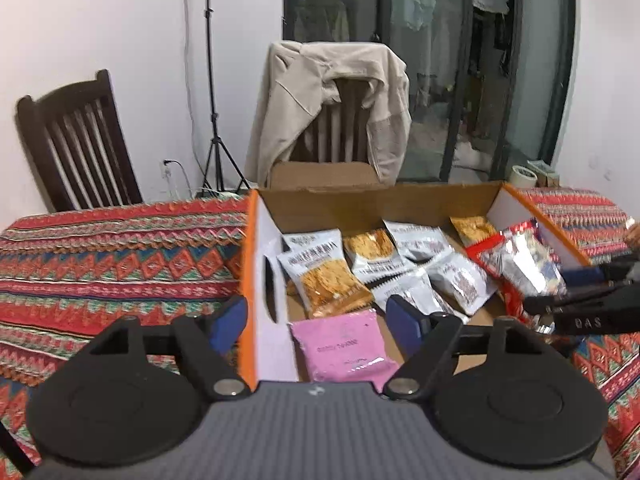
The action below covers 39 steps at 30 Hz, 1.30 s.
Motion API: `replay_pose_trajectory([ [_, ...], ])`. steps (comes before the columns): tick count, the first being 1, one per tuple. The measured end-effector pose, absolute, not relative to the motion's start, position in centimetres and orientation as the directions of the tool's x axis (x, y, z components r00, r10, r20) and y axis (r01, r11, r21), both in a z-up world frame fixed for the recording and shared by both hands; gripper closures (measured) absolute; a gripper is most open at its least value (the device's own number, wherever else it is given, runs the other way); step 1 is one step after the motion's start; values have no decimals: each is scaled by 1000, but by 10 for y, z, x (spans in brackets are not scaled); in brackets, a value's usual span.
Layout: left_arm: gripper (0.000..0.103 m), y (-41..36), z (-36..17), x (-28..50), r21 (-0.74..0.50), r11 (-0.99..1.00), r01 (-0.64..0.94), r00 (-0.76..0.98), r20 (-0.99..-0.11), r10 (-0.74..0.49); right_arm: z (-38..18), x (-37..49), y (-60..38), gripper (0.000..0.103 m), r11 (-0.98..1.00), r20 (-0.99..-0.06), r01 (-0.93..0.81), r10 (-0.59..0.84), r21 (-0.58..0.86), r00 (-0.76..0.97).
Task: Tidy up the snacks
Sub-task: 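Lower both held packets into the box and open both tools, then withdraw both tools from the box back to the snack pile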
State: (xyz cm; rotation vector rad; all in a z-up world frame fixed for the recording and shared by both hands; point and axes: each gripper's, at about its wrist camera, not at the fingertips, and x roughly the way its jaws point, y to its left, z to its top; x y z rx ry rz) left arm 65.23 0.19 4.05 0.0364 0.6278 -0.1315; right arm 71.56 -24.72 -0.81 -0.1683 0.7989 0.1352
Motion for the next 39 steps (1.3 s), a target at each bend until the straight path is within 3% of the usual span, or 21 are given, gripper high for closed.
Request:
replay_pose_trajectory([
  [3, 24, 10, 56, 642, -15, 992, 124, 809, -578, -110, -3, 708, -258, 44, 983, -738, -185, 114, -16, 665],
  [11, 24, 13, 97, 599, 6, 992, 128, 828, -551, -104, 17, 677, -264, 32, 988, -712, -154, 124, 23, 691],
  [19, 19, 13, 151, 510, 18, 986, 168, 871, -471, -140, 98, 594, -274, 22, 979, -585, -204, 158, -13, 796],
  [23, 10, 17, 171, 444, -7, 975, 224, 884, -419, -206, 136, 534, -285, 19, 972, -518, -231, 178, -38, 836],
  [27, 6, 26, 175, 380, -72, 963, 260, 875, -405, -267, 163, 469, -297, 12, 967, -457, -243, 185, -71, 870],
  [31, 1, 32, 175, 315, -56, 955, 292, 890, -351, -293, 181, 407, -311, 8, 967, -405, -243, 193, -74, 894],
  [33, 1, 31, 173, 280, -15, 958, 287, 905, -322, -277, 184, 374, -317, 2, 966, -379, -250, 209, -63, 902],
  [39, 0, 33, 147, 199, 48, 978, 202, 959, -211, -188, 176, 281, -323, 0, 963, -328, -263, 233, -50, 915],
])
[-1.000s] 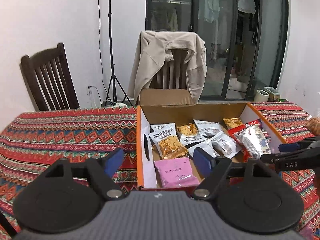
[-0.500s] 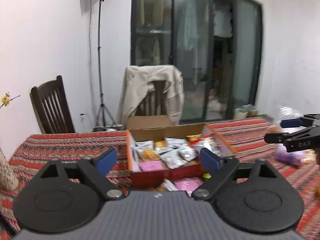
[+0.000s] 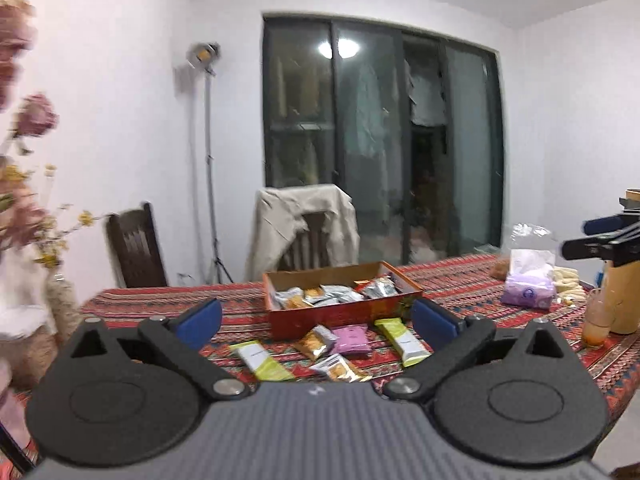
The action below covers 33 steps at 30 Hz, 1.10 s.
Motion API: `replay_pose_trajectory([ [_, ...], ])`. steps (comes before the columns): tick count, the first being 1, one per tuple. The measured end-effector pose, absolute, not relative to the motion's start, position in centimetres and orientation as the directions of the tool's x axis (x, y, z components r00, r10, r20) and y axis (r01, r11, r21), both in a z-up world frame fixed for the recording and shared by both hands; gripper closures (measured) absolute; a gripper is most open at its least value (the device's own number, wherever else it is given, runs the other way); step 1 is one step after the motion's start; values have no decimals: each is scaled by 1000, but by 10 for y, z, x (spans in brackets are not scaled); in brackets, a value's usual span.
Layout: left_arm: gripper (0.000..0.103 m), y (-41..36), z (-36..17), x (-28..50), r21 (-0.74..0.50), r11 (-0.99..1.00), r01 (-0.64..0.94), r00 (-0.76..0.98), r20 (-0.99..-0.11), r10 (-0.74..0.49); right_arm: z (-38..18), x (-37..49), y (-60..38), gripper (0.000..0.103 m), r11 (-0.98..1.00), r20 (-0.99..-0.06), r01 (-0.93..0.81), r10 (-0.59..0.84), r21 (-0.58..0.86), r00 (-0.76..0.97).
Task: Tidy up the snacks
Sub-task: 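Withdraw both tools from the box back to the snack pile, then grasp a pumpkin-seed crisp packet with the left tool while the right tool grasps a pink packet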
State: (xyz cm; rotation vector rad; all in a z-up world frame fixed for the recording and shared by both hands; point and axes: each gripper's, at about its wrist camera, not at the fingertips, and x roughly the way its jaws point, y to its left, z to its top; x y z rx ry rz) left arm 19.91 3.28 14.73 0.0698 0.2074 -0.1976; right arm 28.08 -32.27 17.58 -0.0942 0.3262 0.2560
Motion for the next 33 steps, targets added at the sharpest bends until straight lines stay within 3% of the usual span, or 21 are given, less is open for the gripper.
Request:
replay_pose_trajectory([
  [14, 0, 42, 67, 110, 27, 998, 62, 949, -312, -51, 94, 141, -304, 0, 966, -256, -256, 244, -15, 935],
  [19, 0, 47, 58, 116, 11, 999, 39, 934, -356, -33, 58, 139, -305, 0, 976, -297, -206, 216, 66, 930],
  [33, 0, 31, 39, 197, -21, 998, 65, 879, -472, -67, 21, 187, -303, 0, 990, -403, -135, 142, 45, 904],
])
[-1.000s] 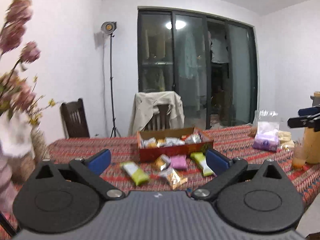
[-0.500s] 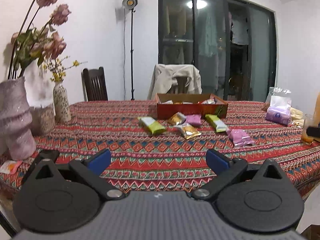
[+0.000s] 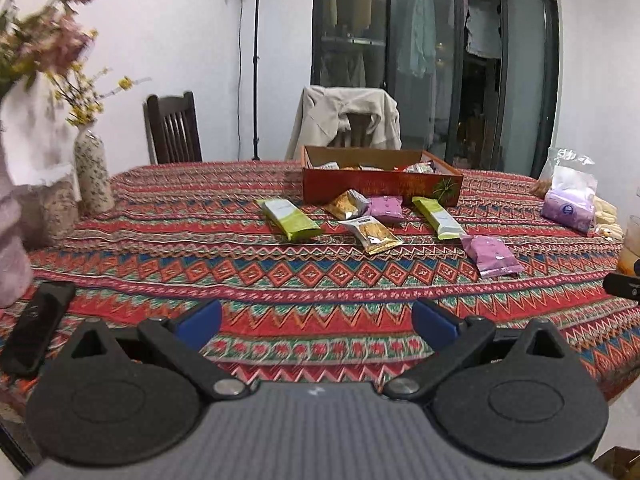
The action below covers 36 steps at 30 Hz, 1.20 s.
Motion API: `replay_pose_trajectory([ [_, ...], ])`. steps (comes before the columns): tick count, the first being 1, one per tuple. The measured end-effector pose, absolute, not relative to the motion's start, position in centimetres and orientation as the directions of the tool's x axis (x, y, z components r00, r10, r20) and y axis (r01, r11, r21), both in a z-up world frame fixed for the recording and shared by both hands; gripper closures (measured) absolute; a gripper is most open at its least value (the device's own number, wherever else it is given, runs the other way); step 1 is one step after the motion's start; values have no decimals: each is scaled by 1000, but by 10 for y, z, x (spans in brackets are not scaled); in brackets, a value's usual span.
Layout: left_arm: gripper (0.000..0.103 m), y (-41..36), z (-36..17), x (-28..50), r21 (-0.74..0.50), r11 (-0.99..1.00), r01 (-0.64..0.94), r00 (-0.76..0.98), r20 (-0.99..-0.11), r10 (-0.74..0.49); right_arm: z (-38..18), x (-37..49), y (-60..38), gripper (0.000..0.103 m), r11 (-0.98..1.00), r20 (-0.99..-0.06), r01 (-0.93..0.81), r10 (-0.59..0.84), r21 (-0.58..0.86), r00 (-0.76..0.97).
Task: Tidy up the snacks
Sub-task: 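Grasp a pumpkin-seed crisp packet with the left tool while the right tool grasps a pink packet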
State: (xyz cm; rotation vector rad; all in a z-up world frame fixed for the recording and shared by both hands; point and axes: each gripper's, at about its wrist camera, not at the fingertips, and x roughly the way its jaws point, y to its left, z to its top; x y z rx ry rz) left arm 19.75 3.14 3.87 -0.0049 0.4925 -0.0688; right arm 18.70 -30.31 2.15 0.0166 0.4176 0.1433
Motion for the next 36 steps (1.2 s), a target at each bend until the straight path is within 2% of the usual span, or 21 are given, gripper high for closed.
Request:
replay_pose_trajectory([
  [11, 0, 2, 18, 324, -92, 990, 110, 818, -557, -143, 1, 304, -287, 1, 987, -480, -145, 158, 65, 863],
  [13, 1, -8, 12, 346, -90, 986, 142, 806, -568, -168, -8, 329, -283, 4, 988, -512, -138, 151, 63, 845],
  [15, 8, -20, 8, 370, -83, 982, 171, 803, -566, -188, -16, 351, -277, 9, 992, -545, -119, 116, 31, 831],
  [17, 17, -32, 3, 397, -84, 978, 190, 783, -588, -202, -21, 371, -270, 9, 992, -556, -123, 98, -7, 825],
  [19, 17, -40, -2, 423, -111, 975, 191, 771, -597, -219, -26, 391, -266, 12, 991, -570, -128, 92, -23, 816],
  [24, 19, -56, -20, 473, -99, 986, 135, 752, -637, -167, -37, 422, -259, 28, 988, -598, -140, 72, -68, 799],
  [25, 22, -57, -23, 478, -92, 988, 127, 755, -637, -157, -38, 424, -260, 29, 987, -602, -148, 80, -64, 795],
  [27, 27, -59, -28, 483, -83, 989, 122, 759, -634, -147, -41, 429, -259, 38, 984, -608, -169, 97, -62, 788],
  [31, 47, -61, -36, 485, -69, 990, 124, 774, -618, -140, -44, 432, -258, 41, 980, -604, -177, 86, -94, 793],
  [35, 61, -60, -36, 483, -74, 990, 124, 785, -602, -144, -43, 434, -262, 43, 979, -600, -190, 108, -76, 792],
  [36, 61, -60, -33, 480, -69, 988, 137, 784, -602, -151, -43, 434, -263, 43, 978, -601, -194, 112, -73, 791],
])
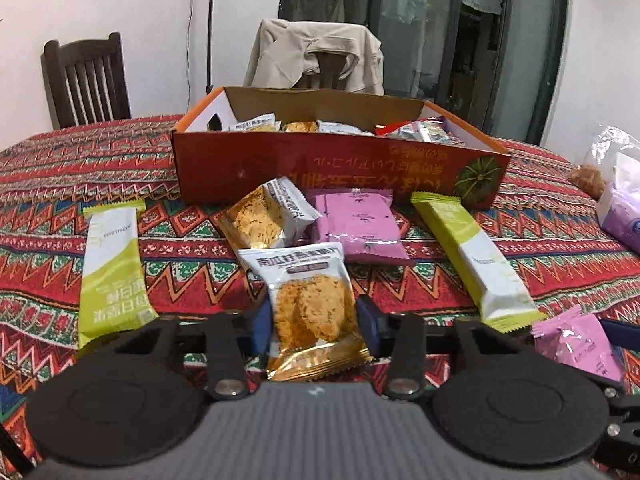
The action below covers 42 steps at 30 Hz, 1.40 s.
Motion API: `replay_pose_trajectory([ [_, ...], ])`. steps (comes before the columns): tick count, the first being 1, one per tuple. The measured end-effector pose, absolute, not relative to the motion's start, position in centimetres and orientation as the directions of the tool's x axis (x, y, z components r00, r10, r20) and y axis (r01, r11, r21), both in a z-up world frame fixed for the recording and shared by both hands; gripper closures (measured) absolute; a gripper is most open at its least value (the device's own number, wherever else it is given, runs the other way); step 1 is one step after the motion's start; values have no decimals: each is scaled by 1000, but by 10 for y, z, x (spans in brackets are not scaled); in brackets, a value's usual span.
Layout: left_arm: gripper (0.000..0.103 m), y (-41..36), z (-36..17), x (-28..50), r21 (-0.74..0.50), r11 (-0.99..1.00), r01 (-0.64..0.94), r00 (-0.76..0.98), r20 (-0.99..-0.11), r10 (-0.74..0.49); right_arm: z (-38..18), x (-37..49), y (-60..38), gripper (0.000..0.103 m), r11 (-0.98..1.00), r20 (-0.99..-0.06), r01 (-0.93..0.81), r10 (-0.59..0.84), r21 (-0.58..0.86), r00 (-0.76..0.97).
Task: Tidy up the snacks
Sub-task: 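Grasp a pumpkin-seed crisp packet with the left tool while the right tool grasps a pink packet, then lower both held packets into the box and open both tools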
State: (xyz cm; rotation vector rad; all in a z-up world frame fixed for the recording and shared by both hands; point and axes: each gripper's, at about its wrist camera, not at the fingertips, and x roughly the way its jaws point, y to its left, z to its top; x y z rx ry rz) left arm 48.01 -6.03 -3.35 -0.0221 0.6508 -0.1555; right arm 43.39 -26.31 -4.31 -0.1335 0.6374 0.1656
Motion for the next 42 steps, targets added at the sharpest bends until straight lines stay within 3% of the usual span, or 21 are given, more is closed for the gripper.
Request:
replay_pose_trajectory([
  [9, 62, -40, -6, 391, -129, 972, 195, 784, -575, -233, -38, 399, -272, 43, 978, -613, -207, 147, -27, 776],
  [13, 62, -31, 4, 360, -95, 977, 191, 806, -553, -211, -37, 373, -275, 43, 977, -609, -211, 176, 14, 774],
  [25, 62, -13, 25, 349, -118, 971, 209, 830, -504, -240, -24, 349, -260, 43, 975, -579, -222, 191, 17, 793],
  [31, 62, 7, 61, 391, -150, 946, 286, 820, -473, -323, 4, 368, -267, 43, 955, -544, -287, 281, 76, 791],
  [35, 62, 13, 91, 452, -131, 940, 315, 822, -457, -339, 51, 404, -266, 43, 932, -469, -361, 329, 24, 820],
  [39, 62, 12, 99, 530, -141, 938, 316, 801, -490, -344, 89, 467, -257, 43, 916, -417, -401, 356, -22, 836],
  [42, 62, 8, 92, 584, -192, 932, 307, 771, -524, -362, 100, 531, -247, 43, 910, -428, -415, 370, -11, 824],
])
